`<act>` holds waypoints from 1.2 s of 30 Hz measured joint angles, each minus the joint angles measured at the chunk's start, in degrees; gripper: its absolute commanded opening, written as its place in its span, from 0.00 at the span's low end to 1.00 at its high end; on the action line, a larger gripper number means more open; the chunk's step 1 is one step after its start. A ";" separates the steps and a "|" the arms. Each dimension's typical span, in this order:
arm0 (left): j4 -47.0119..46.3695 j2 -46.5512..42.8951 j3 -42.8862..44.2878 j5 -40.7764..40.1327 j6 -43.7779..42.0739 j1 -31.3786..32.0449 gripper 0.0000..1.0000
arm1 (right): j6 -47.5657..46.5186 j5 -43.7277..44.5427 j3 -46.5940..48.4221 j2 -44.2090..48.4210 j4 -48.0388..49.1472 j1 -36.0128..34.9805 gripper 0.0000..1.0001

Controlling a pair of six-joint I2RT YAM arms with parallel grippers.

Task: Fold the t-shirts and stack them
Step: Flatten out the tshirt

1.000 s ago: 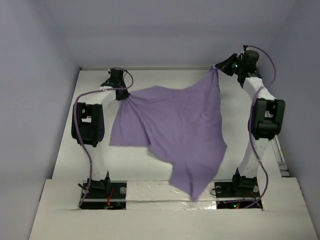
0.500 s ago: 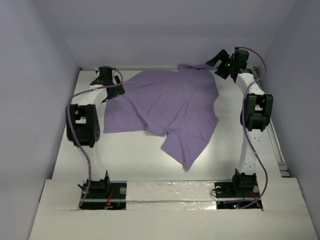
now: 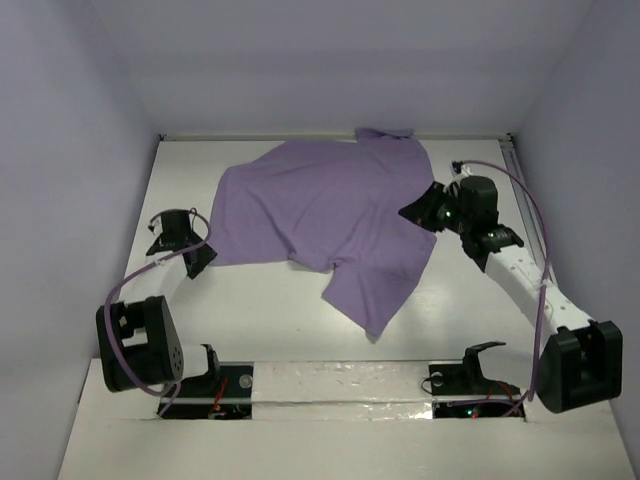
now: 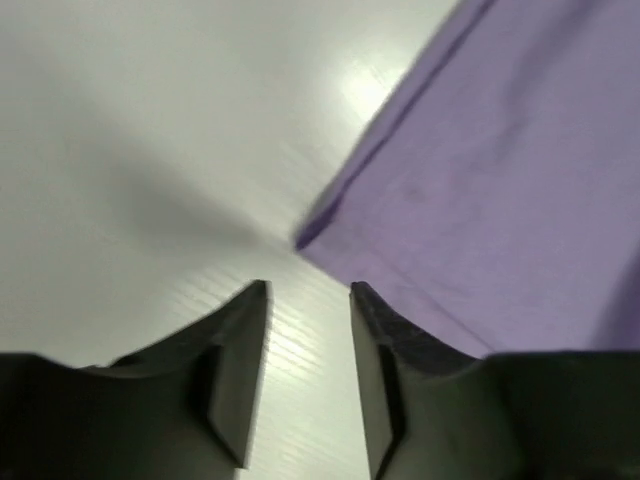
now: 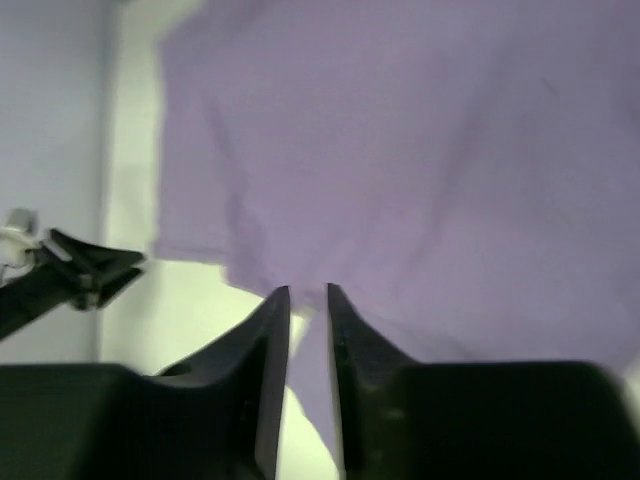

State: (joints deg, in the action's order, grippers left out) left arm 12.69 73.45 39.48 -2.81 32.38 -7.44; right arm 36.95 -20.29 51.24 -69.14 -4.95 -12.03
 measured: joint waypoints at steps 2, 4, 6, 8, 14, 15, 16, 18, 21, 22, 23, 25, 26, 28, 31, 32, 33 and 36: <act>-0.35 2.54 -1.70 1.01 2.12 -1.29 0.40 | -0.61 0.85 -3.39 2.16 -3.91 0.11 0.49; -1.42 3.72 -2.86 2.29 3.98 -1.42 0.42 | -1.20 1.75 -6.99 5.01 -8.02 0.39 0.52; -3.21 3.74 -3.82 2.86 5.68 -1.38 0.43 | -1.40 2.36 -10.12 8.87 -12.35 0.42 0.53; -5.16 3.78 -4.33 3.08 7.08 -1.31 0.44 | -1.33 2.62 -12.52 12.44 -15.06 0.42 0.52; -10.95 6.10 -4.66 3.74 10.29 -1.31 0.29 | -0.31 3.08 -18.03 19.17 -19.43 0.42 0.52; -11.72 6.36 -4.85 3.78 10.56 -1.31 0.28 | -0.13 3.23 -18.47 19.50 -20.20 0.44 0.52; -12.52 6.43 -5.22 3.78 10.91 -1.31 0.27 | 0.00 3.41 -18.80 19.69 -20.85 0.44 0.52; -13.38 6.43 -5.68 3.34 11.43 -1.31 0.17 | 0.31 3.76 -19.26 19.80 -21.81 0.44 0.59; -14.10 6.60 -6.01 2.51 11.56 -1.31 0.00 | 0.76 4.70 -19.41 18.99 -23.02 0.44 0.76; -14.47 6.75 -6.01 2.40 11.28 -1.31 0.00 | 0.83 5.38 -19.45 18.16 -23.17 0.44 0.79; -14.80 6.97 -5.99 2.34 11.10 -1.31 0.00 | 1.03 6.10 -19.47 16.96 -23.26 0.44 0.81; -14.91 6.95 -5.90 2.32 10.64 -1.31 0.00 | 1.44 7.39 -19.47 13.94 -22.99 0.44 0.81; -14.78 6.88 -5.79 2.29 10.27 -1.31 0.00 | 1.70 7.93 -19.47 12.17 -22.73 0.44 0.78; -14.36 5.77 -5.46 2.29 9.20 -1.31 0.00 | 2.54 8.83 -19.47 7.13 -21.31 0.42 0.69; -13.29 2.45 -4.35 2.05 7.50 -1.31 0.00 | 4.15 10.21 -19.37 -0.70 -17.90 0.44 0.46; -13.09 1.09 -3.76 2.05 6.86 -1.31 0.00 | 4.90 10.54 -18.93 -2.93 -16.87 0.46 0.29; -13.07 -0.11 -3.10 2.10 6.32 -1.31 0.00 | 5.09 10.82 -18.23 -4.83 -15.80 0.68 0.18; -13.07 -2.38 -1.53 2.27 4.87 -1.31 0.00 | 6.12 12.09 -15.54 -10.16 -12.92 0.70 0.00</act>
State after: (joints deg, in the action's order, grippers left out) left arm -0.38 71.07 37.95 -0.54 37.26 -8.75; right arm 43.07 -8.21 35.70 -79.31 -17.87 -11.33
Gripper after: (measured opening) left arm 0.010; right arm 0.111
